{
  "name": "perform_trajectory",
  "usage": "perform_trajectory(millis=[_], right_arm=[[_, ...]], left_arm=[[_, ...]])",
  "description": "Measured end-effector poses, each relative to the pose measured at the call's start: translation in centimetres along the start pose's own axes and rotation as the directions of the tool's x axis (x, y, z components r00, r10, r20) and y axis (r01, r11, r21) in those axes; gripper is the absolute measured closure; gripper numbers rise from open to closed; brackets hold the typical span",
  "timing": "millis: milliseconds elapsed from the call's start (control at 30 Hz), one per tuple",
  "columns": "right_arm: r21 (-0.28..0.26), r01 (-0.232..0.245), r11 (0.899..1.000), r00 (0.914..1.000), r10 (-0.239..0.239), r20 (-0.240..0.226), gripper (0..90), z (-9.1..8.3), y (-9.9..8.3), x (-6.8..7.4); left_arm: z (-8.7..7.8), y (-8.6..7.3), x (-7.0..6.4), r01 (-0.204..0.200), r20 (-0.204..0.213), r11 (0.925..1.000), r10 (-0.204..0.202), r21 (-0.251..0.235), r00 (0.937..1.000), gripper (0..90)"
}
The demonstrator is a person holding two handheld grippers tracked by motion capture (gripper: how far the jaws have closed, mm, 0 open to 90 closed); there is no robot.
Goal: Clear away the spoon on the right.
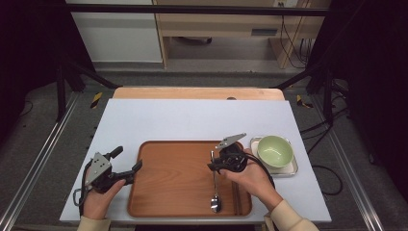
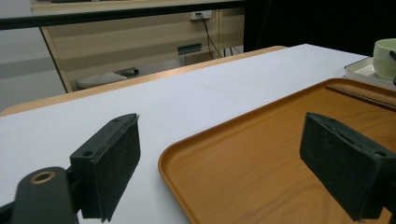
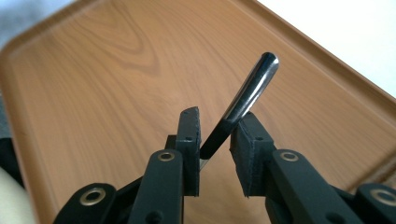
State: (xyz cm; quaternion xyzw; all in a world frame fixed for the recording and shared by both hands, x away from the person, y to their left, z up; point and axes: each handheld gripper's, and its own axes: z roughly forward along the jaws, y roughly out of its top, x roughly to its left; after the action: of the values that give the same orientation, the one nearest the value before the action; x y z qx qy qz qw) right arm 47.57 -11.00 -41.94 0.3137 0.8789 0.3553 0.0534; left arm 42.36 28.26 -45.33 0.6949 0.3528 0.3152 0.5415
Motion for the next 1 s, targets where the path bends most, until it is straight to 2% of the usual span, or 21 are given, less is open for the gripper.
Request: perform_trajectory(millis=[167, 267, 367, 467, 567, 667, 700, 833, 900, 933, 1000], right_arm=[[0.049, 0.003, 0.999, 0.9990, -0.005, 0.045, 68.7, 0.4, 0.0, -0.2], [0.060, -0.005, 0.998, 0.9981, 0.001, 0.062, 66.3, 0.5, 0.1, -0.3], [0.061, -0.052, 0.997, 0.9942, 0.046, 0.097, 62.2, 0.5, 0.0, -0.5], [0.048, -0.076, 0.996, 0.9912, 0.070, 0.112, 58.8, 0.2, -0.1, -0.9], [0.041, -0.111, 0.993, 0.9838, 0.104, 0.146, 54.4, -0.2, -0.1, -1.1], [0.006, -0.104, 0.995, 0.9804, 0.101, 0.169, 50.4, -0.9, -0.1, -1.4], [-0.020, -0.108, 0.994, 0.9766, 0.109, 0.185, 46.8, -1.5, -0.2, -1.5], [-0.054, -0.094, 0.994, 0.9720, 0.103, 0.211, 41.5, -2.3, -0.5, -1.6], [-0.107, -0.089, 0.990, 0.9666, 0.111, 0.231, 37.4, -3.2, -0.7, -1.8], [-0.107, -0.089, 0.990, 0.9666, 0.111, 0.231, 37.4, -3.2, -0.7, -1.8], [-0.145, -0.089, 0.985, 0.9608, 0.123, 0.249, 34.2, -3.8, -0.9, -1.8]], left_arm=[[0.1, 0.0, 0.0, -0.003, 0.002, 1.0000, 0.003, 0.000, 1.0000, 12.0], [0.0, 0.0, 0.0, -0.003, 0.001, 1.0000, 0.003, 0.000, 1.0000, 12.0], [0.0, 0.0, 0.0, -0.003, 0.001, 1.0000, 0.003, -0.002, 1.0000, 12.0], [0.0, 0.0, 0.0, -0.004, -0.001, 1.0000, 0.004, -0.002, 1.0000, 12.0], [0.0, 0.0, 0.0, -0.006, 0.000, 1.0000, 0.006, 0.002, 1.0000, 12.0], [0.0, 0.0, 0.0, -0.006, -0.001, 1.0000, 0.006, -0.002, 1.0000, 12.0], [0.0, 0.0, 0.0, -0.006, -0.001, 1.0000, 0.006, -0.001, 1.0000, 12.0], [0.0, -0.1, 0.0, -0.016, -0.001, 0.9999, 0.016, -0.001, 0.9999, 11.9], [0.1, -0.1, -0.1, -0.025, 0.000, 0.9997, 0.025, 0.000, 0.9997, 11.1], [0.1, -0.1, -0.1, -0.028, 0.001, 0.9996, 0.028, 0.000, 0.9996, 11.1], [0.1, -0.2, -0.1, -0.029, 0.003, 0.9996, 0.029, -0.005, 0.9996, 10.6]])
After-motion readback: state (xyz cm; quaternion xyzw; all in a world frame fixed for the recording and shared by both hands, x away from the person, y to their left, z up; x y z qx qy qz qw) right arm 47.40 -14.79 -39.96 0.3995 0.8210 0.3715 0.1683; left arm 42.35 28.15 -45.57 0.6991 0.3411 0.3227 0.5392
